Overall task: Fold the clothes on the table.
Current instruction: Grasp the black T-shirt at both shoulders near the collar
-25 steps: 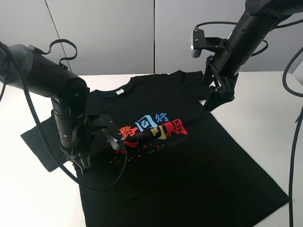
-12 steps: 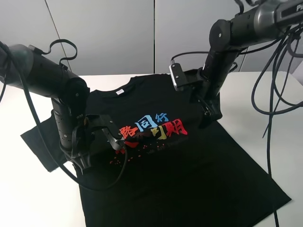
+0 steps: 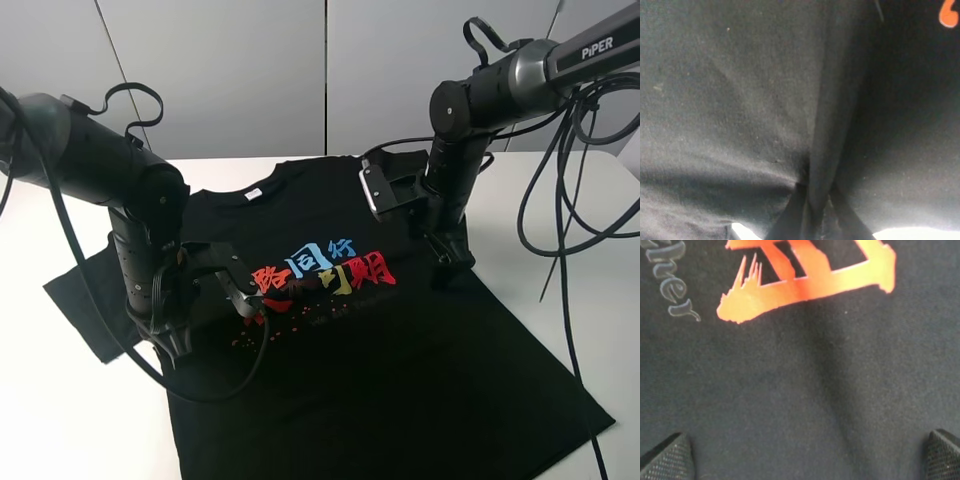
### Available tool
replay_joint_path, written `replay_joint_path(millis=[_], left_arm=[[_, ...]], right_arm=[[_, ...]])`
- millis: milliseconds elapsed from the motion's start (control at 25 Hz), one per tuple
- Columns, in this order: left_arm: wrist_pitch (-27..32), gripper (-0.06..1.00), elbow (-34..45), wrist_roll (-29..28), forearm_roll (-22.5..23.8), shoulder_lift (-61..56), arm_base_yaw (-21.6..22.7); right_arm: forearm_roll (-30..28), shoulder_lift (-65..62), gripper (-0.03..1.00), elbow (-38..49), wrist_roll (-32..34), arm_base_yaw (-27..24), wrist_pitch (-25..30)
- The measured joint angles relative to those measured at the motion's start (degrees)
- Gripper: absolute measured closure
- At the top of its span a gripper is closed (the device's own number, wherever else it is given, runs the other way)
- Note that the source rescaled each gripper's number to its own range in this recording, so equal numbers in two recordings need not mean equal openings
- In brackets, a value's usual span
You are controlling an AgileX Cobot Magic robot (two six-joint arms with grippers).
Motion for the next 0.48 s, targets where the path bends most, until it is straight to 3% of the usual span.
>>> replay_joint_path(millis=[280, 360, 480], left_arm=[[0.0, 0.94, 0.0, 0.0, 0.0, 0.0, 0.0], [0.0, 0.94, 0.0, 0.0, 0.0, 0.1, 0.0], [0.0, 0.94, 0.0, 0.0, 0.0, 0.1, 0.0]], right_arm=[[-0.47, 1.07, -0.02, -0.22, 0.11, 0.0, -0.13], [-0.57, 1.29, 0.07, -0.47, 0.11, 0.14, -0.01], [-0.57, 1.32, 0.35, -0.68, 0.11, 0.27, 0.23]])
